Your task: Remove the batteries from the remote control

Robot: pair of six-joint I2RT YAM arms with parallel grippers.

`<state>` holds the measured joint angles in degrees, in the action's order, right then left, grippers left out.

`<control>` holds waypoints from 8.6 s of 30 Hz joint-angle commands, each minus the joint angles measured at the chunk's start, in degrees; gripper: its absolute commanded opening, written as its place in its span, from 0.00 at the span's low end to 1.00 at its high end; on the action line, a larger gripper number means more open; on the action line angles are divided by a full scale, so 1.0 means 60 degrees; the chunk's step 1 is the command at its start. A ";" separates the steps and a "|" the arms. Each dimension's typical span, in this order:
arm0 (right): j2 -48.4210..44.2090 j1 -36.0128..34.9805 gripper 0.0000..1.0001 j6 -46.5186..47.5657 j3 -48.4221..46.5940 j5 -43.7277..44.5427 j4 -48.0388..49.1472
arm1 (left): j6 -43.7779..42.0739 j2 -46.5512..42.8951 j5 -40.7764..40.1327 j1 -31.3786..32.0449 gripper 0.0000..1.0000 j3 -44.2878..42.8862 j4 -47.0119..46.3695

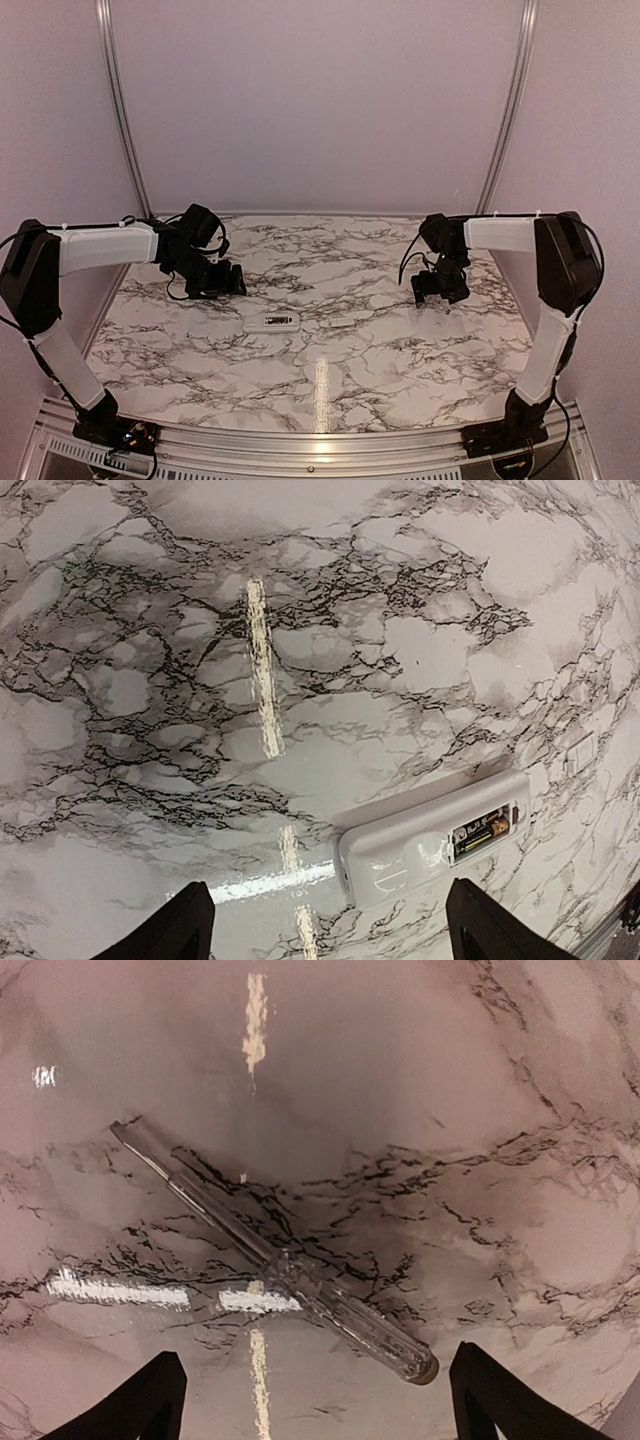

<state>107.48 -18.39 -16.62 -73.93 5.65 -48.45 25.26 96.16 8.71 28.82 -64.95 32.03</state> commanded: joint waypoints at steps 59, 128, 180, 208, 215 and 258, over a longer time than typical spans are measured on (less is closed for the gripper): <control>-0.0577 -0.1463 0.00 0.1350 -0.1667 -0.3483 0.0650 | -0.0722 -0.1253 0.3888 -0.0042 0.71 -0.0908 -0.0934; -0.1905 -0.3583 0.00 -0.0163 -0.3337 -0.8188 0.2660 | 0.3593 0.0683 0.4643 0.1525 0.25 -0.3185 -0.4798; -0.3105 -0.3585 0.91 -1.1068 0.0395 -0.6544 1.4406 | 0.4573 -0.1559 0.3861 0.0924 0.00 -0.0361 -1.4182; -0.1176 -0.4024 0.55 -1.2950 -0.1752 -0.6782 1.5533 | 0.4054 -0.0946 0.3439 0.0924 0.00 -0.0350 -1.5219; -0.1019 -0.4023 0.48 -1.3057 -0.1944 -0.6922 1.5541 | 0.3798 -0.0884 0.3156 0.0924 0.00 -0.0435 -1.5038; -0.0444 -0.4017 0.00 -1.3154 -0.2528 -0.7461 1.5744 | 0.3556 -0.0739 0.2837 0.0924 0.58 -0.0629 -1.4309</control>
<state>104.71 -42.15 -96.64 -86.43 -37.76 45.04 47.46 91.83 26.04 34.33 -67.79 -56.60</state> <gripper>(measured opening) 0.108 0.472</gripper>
